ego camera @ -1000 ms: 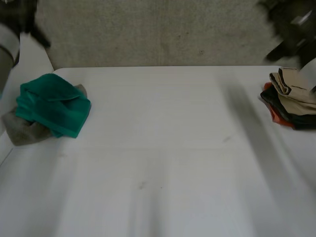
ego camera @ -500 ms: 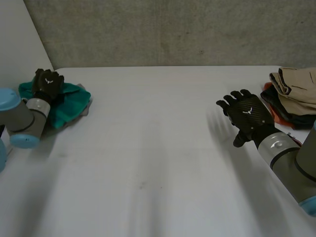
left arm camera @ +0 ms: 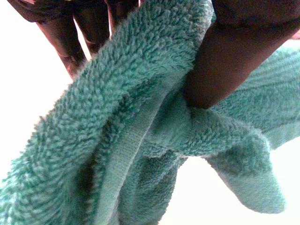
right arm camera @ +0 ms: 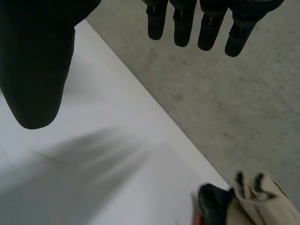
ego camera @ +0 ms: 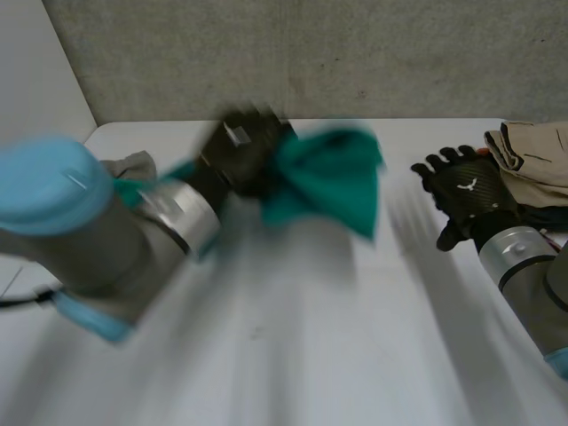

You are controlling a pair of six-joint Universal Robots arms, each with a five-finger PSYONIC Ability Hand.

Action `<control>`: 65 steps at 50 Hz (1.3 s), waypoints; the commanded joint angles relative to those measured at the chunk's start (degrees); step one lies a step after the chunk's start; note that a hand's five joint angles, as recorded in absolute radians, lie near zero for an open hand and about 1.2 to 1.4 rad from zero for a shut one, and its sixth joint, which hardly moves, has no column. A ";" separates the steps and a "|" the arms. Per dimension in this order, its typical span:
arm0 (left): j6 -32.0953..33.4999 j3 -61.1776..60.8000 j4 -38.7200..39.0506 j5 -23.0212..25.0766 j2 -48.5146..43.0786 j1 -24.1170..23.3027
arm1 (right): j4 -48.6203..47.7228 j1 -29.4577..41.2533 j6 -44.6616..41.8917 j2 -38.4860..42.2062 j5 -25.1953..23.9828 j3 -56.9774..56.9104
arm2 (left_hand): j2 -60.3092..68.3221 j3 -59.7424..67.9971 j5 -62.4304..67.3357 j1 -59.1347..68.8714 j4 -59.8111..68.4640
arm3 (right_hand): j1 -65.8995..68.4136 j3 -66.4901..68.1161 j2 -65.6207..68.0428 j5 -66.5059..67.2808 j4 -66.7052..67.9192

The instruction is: Fold the laundry.

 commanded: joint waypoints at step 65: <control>7.54 -0.30 -11.85 2.38 11.78 18.15 | 14.52 12.59 -2.00 -9.92 10.10 -7.17 | 13.55 13.53 16.44 17.87 12.71 | 66.43 67.75 67.79 67.16 67.44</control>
